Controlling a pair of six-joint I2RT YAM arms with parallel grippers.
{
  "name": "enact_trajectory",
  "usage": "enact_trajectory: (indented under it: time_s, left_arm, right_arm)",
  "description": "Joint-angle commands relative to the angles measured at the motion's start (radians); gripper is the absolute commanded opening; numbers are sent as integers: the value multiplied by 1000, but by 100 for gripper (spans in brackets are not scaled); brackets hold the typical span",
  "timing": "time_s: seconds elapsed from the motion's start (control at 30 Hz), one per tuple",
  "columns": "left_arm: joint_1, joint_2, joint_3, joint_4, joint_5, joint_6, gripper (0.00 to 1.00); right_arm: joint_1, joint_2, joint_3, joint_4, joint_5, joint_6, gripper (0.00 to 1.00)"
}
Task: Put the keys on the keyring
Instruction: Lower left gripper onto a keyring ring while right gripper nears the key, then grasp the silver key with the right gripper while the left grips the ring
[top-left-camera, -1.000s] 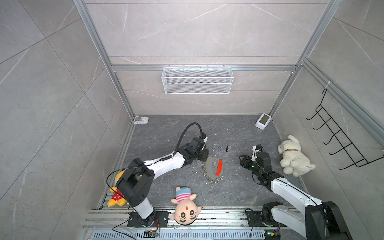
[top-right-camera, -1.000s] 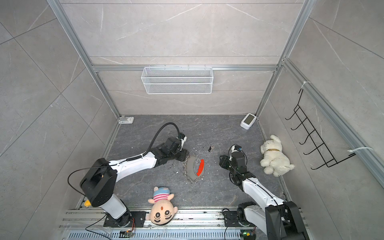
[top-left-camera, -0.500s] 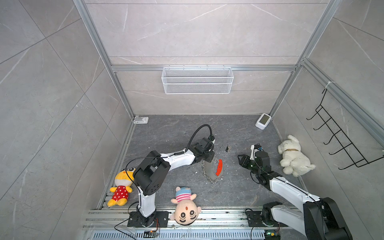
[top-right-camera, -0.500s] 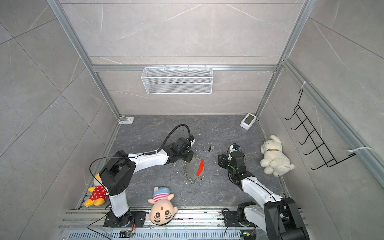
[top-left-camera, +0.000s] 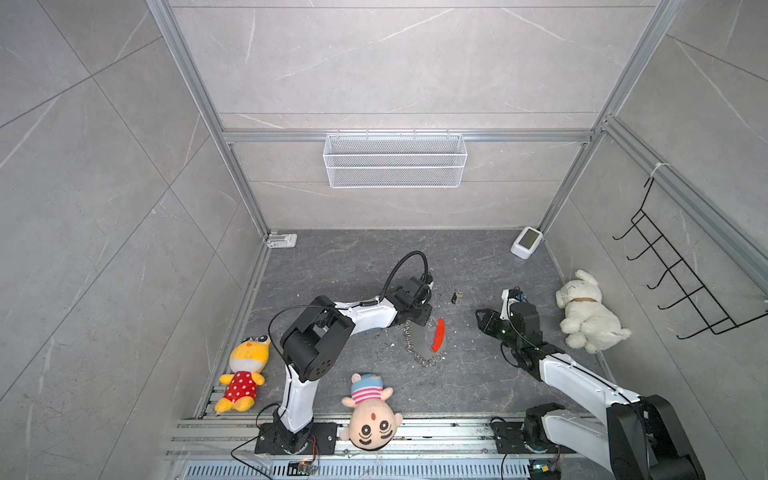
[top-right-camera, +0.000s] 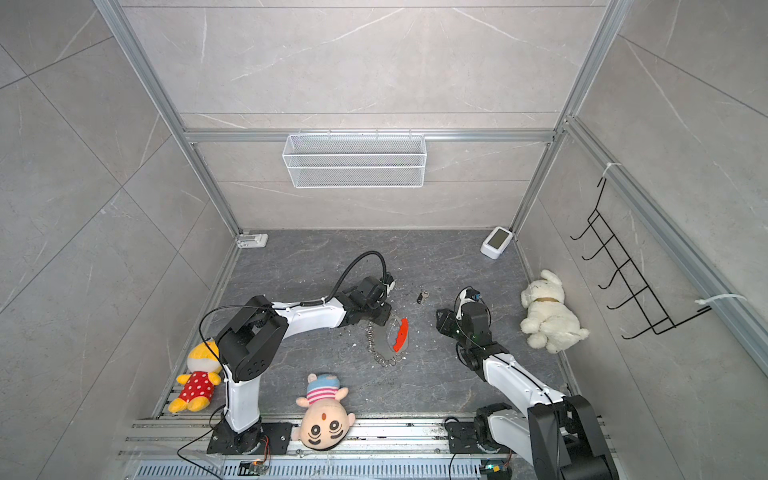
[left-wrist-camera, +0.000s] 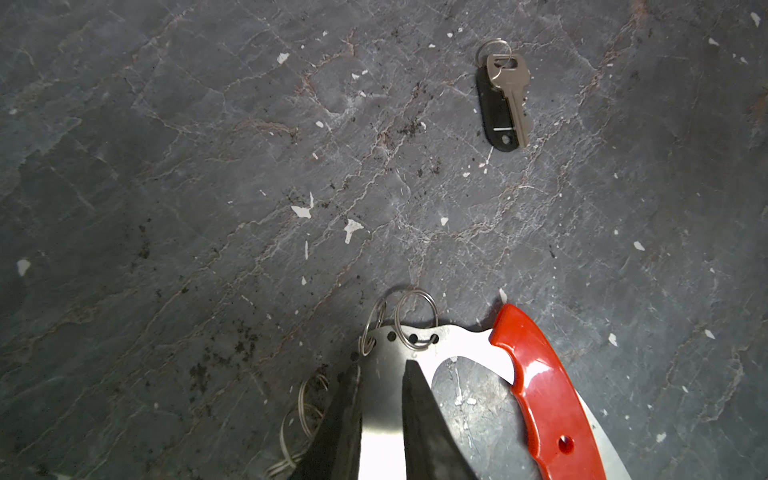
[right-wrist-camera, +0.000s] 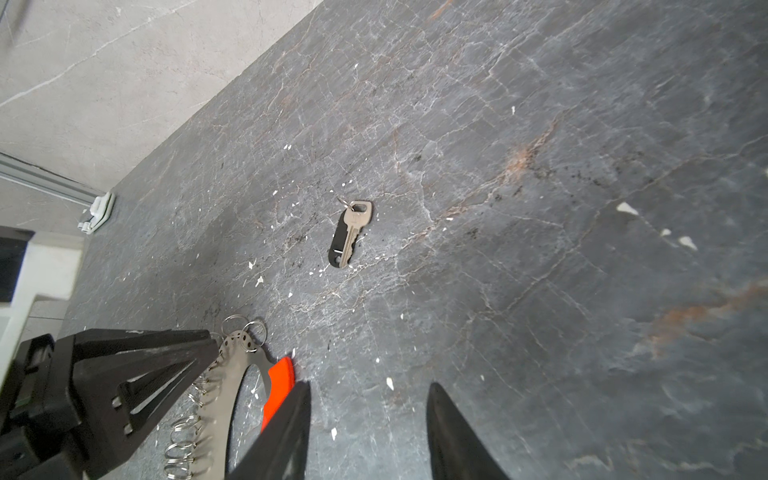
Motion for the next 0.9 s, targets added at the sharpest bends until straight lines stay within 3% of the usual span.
enact_trajectory:
  time_s: [0.0, 0.87]
  left_arm:
    - [5, 8, 35, 14, -10, 8, 21]
    - [9, 62, 57, 14, -11, 26, 19]
  right_arm:
    - [5, -8, 25, 24, -2, 5, 47]
    - [5, -13, 27, 25, -10, 0, 48]
